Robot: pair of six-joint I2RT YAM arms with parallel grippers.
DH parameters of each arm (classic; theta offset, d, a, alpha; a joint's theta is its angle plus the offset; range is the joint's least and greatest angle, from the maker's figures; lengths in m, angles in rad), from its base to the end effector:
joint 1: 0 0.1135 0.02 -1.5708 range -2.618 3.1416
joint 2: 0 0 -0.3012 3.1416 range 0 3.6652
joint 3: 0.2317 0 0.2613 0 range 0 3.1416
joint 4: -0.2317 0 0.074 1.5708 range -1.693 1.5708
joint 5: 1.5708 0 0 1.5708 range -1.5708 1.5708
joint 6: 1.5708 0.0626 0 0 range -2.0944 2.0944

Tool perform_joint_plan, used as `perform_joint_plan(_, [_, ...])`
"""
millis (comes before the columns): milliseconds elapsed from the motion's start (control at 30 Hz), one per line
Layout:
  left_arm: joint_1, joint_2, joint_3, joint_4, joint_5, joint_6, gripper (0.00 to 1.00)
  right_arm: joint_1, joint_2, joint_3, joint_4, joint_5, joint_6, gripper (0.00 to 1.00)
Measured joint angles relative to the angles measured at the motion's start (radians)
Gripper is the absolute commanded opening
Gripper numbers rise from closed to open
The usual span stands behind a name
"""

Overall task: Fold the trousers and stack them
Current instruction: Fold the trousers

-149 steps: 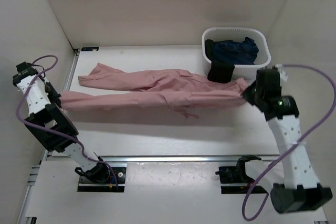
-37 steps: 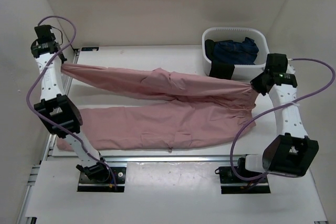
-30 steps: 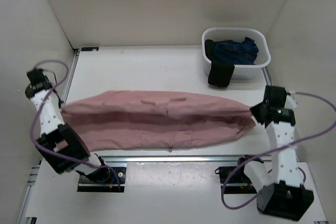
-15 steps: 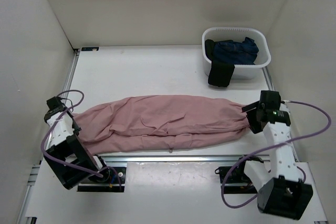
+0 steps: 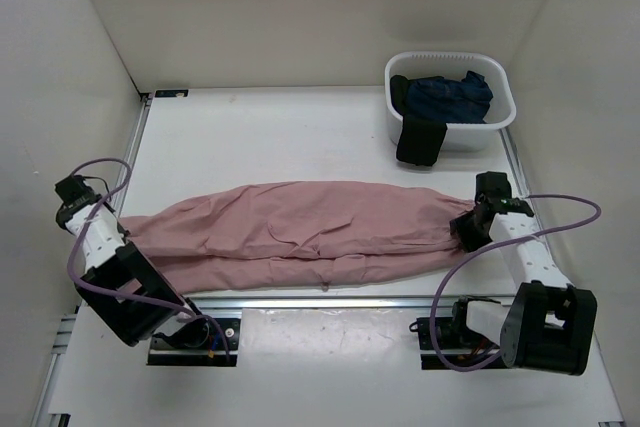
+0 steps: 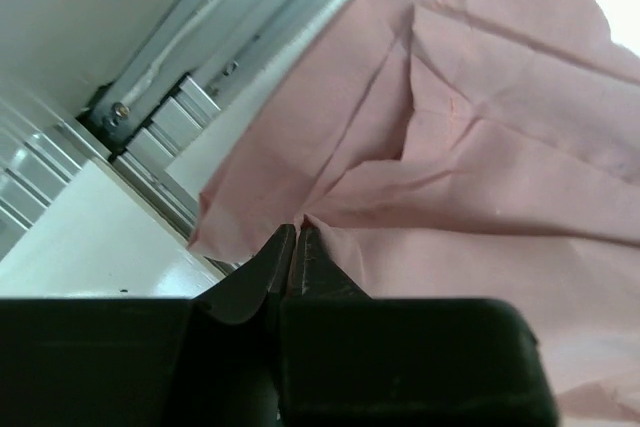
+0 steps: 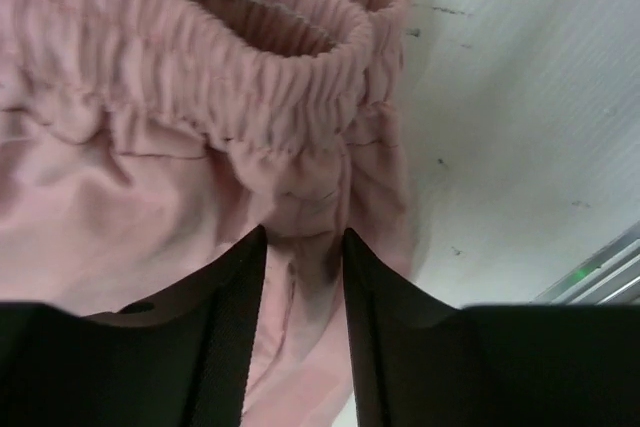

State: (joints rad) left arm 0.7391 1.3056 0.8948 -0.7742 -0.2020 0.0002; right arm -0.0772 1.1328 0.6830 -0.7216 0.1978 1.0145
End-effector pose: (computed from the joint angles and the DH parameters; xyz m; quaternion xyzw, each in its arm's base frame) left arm 0.1756 0.1771 0.2322 -0.3706 0.9036 0.1612 0.1421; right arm 0.1985 -0.0277 0.2050 0.5231 0.8234 0.0028 0.2198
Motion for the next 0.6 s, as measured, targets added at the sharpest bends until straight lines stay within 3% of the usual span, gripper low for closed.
perform_joint_plan(33, [0.006,0.004,0.008,0.0,0.0,0.0,0.14,0.0,0.008,-0.006,0.003,0.003,-0.003,0.33])
perform_joint_plan(67, [0.013,0.01,0.019,-0.002,0.001,0.0,0.14,0.0,0.016,-0.013,0.006,0.006,-0.005,0.16])
perform_joint_plan(133, [0.025,0.022,0.038,0.0,0.001,0.0,0.14,0.0,0.023,-0.026,0.01,0.015,-0.01,0.0])
perform_joint_plan(333, [0.032,0.066,0.125,-0.024,0.005,0.0,0.14,-0.015,0.019,0.006,-0.037,0.057,-0.014,0.0])
perform_joint_plan(600, [-0.008,0.138,0.456,-0.101,0.118,-0.019,0.14,-0.041,-0.114,0.339,-0.127,0.029,-0.057,0.0])
